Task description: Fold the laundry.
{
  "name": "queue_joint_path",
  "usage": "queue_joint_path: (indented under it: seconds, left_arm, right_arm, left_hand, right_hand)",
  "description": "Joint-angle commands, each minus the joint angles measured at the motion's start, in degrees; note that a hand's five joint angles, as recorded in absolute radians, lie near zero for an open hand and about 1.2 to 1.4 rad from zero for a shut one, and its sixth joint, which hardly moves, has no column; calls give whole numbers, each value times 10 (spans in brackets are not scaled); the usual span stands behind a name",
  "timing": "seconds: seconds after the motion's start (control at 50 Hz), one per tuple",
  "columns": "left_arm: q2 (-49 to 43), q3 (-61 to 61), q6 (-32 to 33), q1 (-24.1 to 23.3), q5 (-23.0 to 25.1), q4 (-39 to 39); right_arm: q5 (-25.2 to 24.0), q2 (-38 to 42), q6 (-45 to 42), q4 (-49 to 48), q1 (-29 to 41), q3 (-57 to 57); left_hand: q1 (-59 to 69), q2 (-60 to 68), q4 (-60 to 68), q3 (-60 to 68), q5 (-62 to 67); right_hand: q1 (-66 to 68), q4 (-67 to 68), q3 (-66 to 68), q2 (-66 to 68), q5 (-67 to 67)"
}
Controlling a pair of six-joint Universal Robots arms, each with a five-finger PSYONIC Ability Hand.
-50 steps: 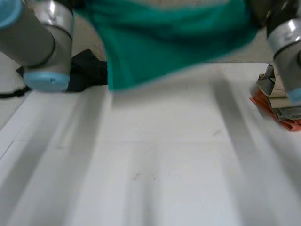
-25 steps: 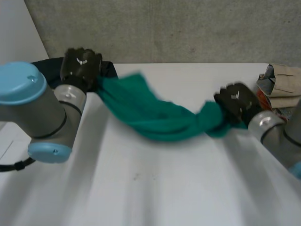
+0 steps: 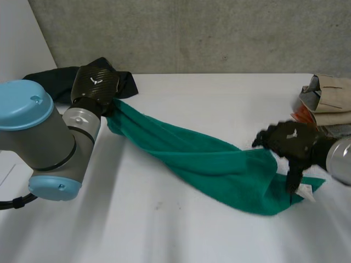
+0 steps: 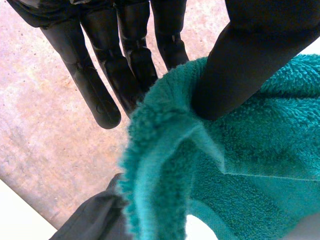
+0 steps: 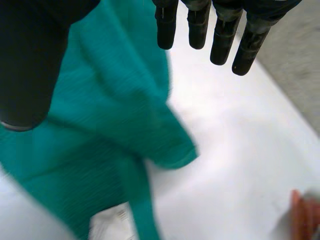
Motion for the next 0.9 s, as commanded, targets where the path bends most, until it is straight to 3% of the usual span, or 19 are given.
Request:
queue_joint_path:
  seconds: [0.02,0.16,0.34,0.46,0.54,0.6,0.62,0.64,0.82,0.9]
  left_arm:
    - [13,4,1,-1,0,-11]
    - [36,6,0,-1,0,-12]
    - [41,5,0,-6,0,-24]
    - [41,4,0,-7,0,-24]
    - [41,7,0,-7,0,-24]
    - [41,8,0,-6,0,-24]
    - [41,9,1,-6,0,-24]
    - [41,9,1,-6,1,-24]
    - [25,49,1,5,16,-17]
    - [-20,131,2,14,28,-15]
  right_arm:
    - [-2,77,69,9,-1,-109]
    - [17,206,83,39,20,-239]
    - [74,309,90,40,45,-313]
    - [77,333,89,42,58,-313]
    - [76,339,89,43,60,-309]
    - [76,339,88,48,61,-306]
    - [75,338,86,50,60,-306]
    - [75,336,85,50,60,-306]
    - [80,332,86,30,60,-359]
    - [97,325,118,-56,67,-428]
  left_hand:
    - [136,113,113,116,147]
    - [136,113,113,116,147]
    - [136,113,113,116,147]
    - [136,113,113,116,147]
    - [136,113,113,116,147]
    - [136,113,113,116,147]
    - [136,113,113,116,147]
    - [136,113,113,116,147]
    - [136,113,113,116,147]
    - [136,113,113,116,147]
  right_hand:
    - [-15,-35,-22,-25,-38]
    - [130,111,124,120,107]
    - [169,150,162,159,146]
    - [174,155,167,164,151]
    - [297,277,290,287,273]
    - [468,448,461,458,445]
    - [637,617,630,627,614]
    - [684,665,678,675,661]
    - [685,665,678,675,662]
    - [685,665,678,675,662]
